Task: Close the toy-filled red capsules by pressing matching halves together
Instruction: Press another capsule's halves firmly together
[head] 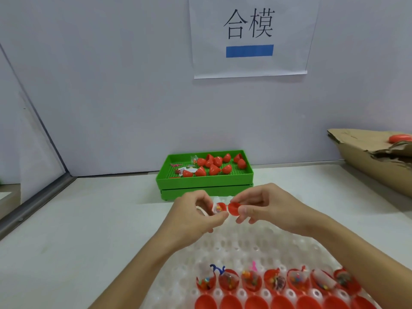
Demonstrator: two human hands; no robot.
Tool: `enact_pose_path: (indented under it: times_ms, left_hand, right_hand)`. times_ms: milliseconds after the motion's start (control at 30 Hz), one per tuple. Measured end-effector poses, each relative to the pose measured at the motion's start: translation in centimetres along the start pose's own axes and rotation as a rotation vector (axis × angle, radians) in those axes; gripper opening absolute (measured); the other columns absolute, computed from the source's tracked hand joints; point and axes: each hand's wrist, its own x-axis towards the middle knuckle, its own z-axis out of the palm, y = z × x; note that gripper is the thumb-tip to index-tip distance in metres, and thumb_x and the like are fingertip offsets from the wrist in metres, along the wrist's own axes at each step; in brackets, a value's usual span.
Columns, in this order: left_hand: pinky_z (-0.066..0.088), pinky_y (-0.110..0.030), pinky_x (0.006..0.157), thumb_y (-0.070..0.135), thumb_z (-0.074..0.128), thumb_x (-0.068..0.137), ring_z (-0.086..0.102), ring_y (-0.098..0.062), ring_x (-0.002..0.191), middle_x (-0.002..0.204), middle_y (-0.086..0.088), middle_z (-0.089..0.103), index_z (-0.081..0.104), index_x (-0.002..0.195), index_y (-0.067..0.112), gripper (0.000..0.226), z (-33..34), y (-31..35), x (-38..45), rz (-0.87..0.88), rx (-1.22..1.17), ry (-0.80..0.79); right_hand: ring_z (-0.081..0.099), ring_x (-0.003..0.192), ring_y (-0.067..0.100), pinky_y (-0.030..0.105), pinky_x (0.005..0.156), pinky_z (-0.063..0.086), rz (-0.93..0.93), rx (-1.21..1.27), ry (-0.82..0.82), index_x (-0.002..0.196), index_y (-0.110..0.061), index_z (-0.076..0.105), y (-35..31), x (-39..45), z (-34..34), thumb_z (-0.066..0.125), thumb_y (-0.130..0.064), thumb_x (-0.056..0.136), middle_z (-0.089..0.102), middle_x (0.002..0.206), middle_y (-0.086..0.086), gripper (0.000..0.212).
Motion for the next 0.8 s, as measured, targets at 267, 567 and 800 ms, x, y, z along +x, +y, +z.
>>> enact_pose_path:
  times_ms: [267, 567, 800]
  left_hand:
    - [0.053, -0.022, 0.057, 0.012, 0.085, 0.076, 0.071, -0.014, 0.07, 0.087, 0.002, 0.077, 0.059, 0.096, 0.012, 0.033, 0.24, 0.0, 0.02, 0.024, -0.268, -0.019]
    - [0.059, -0.025, 0.068, 0.011, 0.083, 0.078, 0.075, -0.021, 0.077, 0.082, -0.006, 0.077, 0.069, 0.095, 0.012, 0.022, 0.59, -0.11, 0.2, 0.021, -0.315, -0.077]
    - [0.061, -0.029, 0.071, 0.014, 0.078, 0.084, 0.075, -0.02, 0.08, 0.085, -0.005, 0.078, 0.066, 0.098, 0.009, 0.019, 0.67, 0.26, 0.15, 0.011, -0.316, -0.098]
  right_hand:
    - [0.075, 0.089, 0.018, 0.018, 0.072, 0.054, 0.018, 0.08, 0.018, 0.109, -0.016, 0.074, 0.3, -0.03, -0.12, 0.073, -0.015, 0.088, 0.079, 0.094, 0.005, 0.021]
    - [0.073, 0.084, 0.014, 0.018, 0.07, 0.054, 0.033, 0.077, 0.054, 0.109, -0.016, 0.075, 0.63, 0.07, -0.32, 0.071, -0.01, 0.091, 0.078, 0.093, 0.006, 0.019]
    - [0.069, 0.076, 0.01, 0.017, 0.069, 0.052, 0.048, 0.116, 0.079, 0.106, -0.018, 0.076, 0.78, 0.12, -0.36, 0.071, -0.011, 0.09, 0.077, 0.089, 0.003, 0.019]
